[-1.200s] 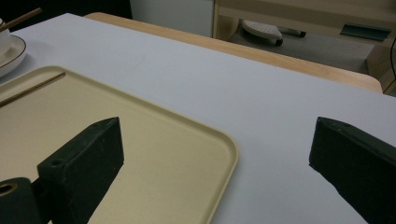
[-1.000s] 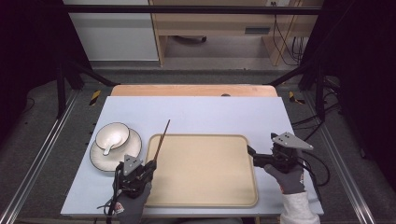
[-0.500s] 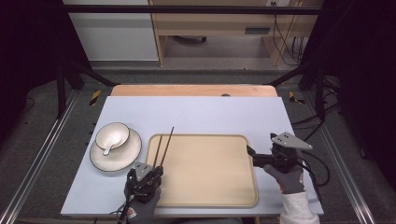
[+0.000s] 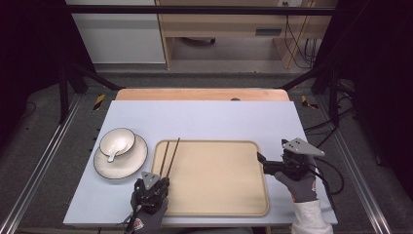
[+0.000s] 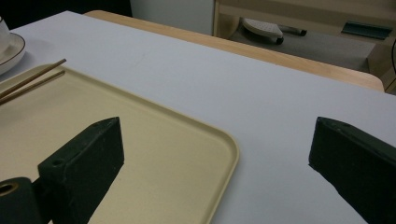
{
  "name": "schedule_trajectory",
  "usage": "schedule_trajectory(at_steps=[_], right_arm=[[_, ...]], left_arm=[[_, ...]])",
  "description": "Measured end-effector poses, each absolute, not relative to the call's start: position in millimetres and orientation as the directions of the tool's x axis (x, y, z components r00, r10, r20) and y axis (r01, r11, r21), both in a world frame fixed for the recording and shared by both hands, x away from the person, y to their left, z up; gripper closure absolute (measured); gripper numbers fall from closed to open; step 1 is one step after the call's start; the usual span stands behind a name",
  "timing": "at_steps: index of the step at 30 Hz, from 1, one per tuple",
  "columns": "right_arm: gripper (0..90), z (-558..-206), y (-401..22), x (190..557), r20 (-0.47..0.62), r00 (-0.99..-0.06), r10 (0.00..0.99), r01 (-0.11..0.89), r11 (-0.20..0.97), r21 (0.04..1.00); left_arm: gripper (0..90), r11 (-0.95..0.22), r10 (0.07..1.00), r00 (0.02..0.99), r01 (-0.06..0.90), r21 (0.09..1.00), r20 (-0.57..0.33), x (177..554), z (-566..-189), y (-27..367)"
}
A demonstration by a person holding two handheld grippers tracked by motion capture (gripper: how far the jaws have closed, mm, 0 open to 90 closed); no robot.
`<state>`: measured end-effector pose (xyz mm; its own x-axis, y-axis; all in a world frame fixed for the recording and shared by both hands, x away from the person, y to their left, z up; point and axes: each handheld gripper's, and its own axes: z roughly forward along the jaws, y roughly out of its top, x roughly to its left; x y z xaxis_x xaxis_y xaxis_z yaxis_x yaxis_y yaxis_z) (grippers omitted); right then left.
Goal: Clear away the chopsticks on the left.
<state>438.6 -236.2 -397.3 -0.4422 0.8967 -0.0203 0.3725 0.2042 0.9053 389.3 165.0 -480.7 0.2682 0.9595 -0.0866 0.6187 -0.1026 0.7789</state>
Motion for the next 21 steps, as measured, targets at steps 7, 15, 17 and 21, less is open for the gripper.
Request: schedule_trajectory(at_steps=[7, 15, 17, 21], right_arm=[[3.3, -397.6, -235.8, 438.8, -0.02, -0.442, 0.897, 0.376, 0.206, 0.903], [3.3, -398.4, -235.0, 439.2, -0.025, -0.443, 0.896, 0.376, 0.211, 0.902], [3.3, -398.1, -235.5, 439.1, -0.026, -0.443, 0.896, 0.375, 0.211, 0.902], [3.3, -398.0, -235.7, 439.0, -0.026, -0.442, 0.897, 0.375, 0.211, 0.903]], left_arm=[[83.7, -0.105, 0.959, 0.269, 0.625, 0.773, -0.087, 390.0, -482.8, 165.4], [82.0, -0.117, 0.959, 0.272, 0.622, 0.774, -0.073, 390.0, -482.8, 161.9], [82.2, -0.114, 0.959, 0.272, 0.622, 0.775, -0.077, 390.1, -482.8, 162.1], [81.4, -0.117, 0.957, 0.278, 0.624, 0.773, -0.079, 390.5, -481.8, 163.4]])
